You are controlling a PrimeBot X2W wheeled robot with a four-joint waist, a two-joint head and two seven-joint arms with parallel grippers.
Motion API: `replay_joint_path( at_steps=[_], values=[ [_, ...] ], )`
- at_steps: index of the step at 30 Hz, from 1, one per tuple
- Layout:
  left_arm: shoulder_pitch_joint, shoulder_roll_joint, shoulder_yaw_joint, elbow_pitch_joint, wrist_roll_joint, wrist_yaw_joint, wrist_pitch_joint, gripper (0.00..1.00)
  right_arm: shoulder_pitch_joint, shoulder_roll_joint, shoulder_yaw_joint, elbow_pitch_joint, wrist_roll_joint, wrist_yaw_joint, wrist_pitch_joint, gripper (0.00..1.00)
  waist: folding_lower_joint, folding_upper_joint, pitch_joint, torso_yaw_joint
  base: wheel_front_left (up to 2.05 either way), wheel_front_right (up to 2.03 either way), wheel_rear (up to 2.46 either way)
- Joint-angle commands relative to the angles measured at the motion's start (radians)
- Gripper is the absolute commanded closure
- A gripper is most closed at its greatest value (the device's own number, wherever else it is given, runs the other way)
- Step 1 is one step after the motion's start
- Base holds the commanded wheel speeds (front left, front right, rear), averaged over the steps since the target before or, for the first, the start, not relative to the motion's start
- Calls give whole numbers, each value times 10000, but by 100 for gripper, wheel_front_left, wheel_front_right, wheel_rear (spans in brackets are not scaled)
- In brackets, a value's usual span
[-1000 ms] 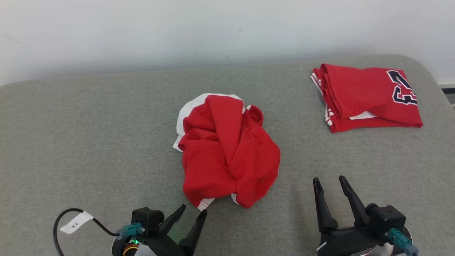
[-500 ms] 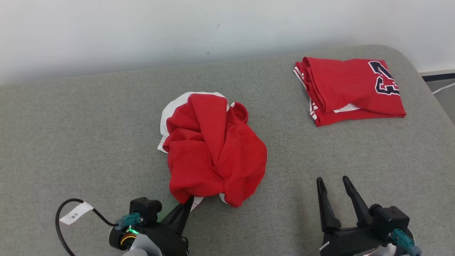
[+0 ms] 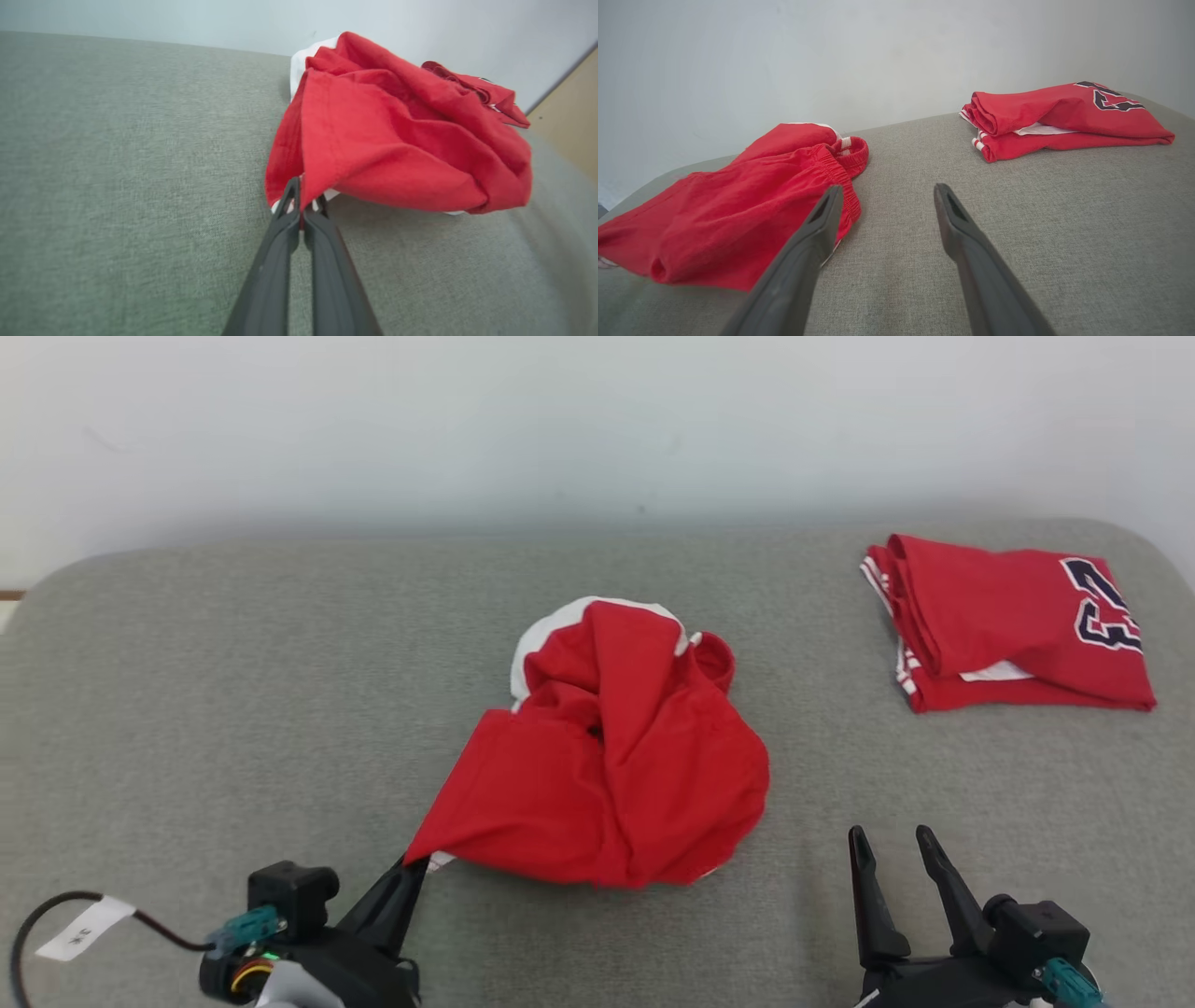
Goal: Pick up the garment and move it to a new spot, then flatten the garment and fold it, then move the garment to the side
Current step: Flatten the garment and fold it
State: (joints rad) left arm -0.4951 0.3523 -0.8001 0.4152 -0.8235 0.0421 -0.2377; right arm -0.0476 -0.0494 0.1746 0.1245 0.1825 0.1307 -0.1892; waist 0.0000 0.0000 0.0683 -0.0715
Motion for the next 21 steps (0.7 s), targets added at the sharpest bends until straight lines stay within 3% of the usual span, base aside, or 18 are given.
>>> replay_joint_path(
  at_steps=[1, 11, 18, 19, 21],
  values=[
    [296, 259, 9, -238, 41, 122, 95, 100, 180, -10, -27, 49, 58, 2, -68, 0, 0, 0, -349, 529, 0, 0, 0],
    [1805, 1849, 153, -2406, -308, 1012, 890, 100, 322, -10, -164, 88, 132, 2, -63, 0, 0, 0, -510, 1031, 0, 0, 0],
    [2395, 1797, 87, -2547, -523, 1140, 784, 100, 378, -10, -221, 46, 75, 2, 17, 0, 0, 0, -446, 1088, 0, 0, 0],
    [2411, 1770, 102, -2506, -468, 1201, 705, 76, 382, -10, -232, 38, 71, 2, 36, 0, 0, 0, -447, 1092, 0, 0, 0],
    [2461, 1670, 92, -2426, -426, 1281, 592, 0, 362, -8, -249, 34, 55, 2, 91, 0, 0, 0, -452, 1097, 0, 0, 0]
  ],
)
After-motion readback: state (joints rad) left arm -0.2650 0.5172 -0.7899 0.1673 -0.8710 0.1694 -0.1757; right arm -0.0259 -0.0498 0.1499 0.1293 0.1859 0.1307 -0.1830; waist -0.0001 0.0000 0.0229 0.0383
